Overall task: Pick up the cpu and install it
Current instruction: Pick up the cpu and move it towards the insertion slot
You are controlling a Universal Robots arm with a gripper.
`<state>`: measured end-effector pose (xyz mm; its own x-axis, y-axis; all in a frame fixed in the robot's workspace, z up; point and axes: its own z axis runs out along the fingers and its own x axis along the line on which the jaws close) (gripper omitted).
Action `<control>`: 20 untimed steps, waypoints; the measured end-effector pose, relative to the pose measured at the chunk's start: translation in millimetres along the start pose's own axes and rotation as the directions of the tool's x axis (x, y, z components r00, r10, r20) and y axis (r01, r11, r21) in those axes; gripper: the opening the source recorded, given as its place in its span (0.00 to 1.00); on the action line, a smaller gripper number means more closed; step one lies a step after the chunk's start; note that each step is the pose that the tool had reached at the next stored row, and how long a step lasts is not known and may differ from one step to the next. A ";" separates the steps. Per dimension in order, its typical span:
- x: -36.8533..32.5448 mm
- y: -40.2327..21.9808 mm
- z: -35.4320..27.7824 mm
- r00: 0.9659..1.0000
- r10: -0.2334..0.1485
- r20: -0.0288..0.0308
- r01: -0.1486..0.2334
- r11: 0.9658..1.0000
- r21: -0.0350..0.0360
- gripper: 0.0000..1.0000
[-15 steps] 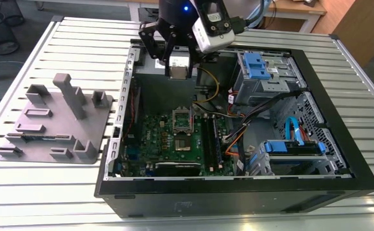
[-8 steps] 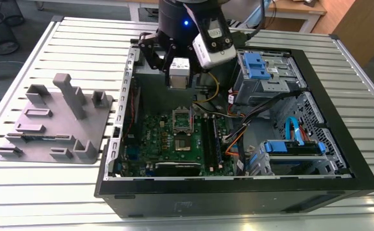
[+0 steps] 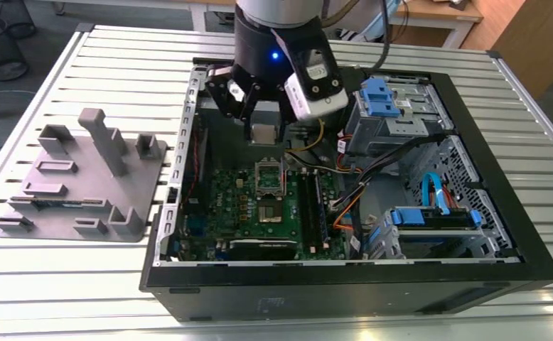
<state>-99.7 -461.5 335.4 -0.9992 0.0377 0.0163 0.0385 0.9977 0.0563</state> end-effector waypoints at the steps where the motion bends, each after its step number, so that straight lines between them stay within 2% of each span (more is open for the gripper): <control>1: -0.3 -0.9 1.8 1.000 0.000 0.000 0.000 1.000 0.000 0.47; 11: -8.8 -7.4 15.7 1.000 0.000 0.000 0.000 1.000 0.000 0.47; 20: -11.3 -10.9 27.7 1.000 0.000 0.000 0.000 1.000 0.000 0.47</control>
<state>-89.3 -471.2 306.9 -0.9992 0.0378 0.0163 0.0386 0.9977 0.0564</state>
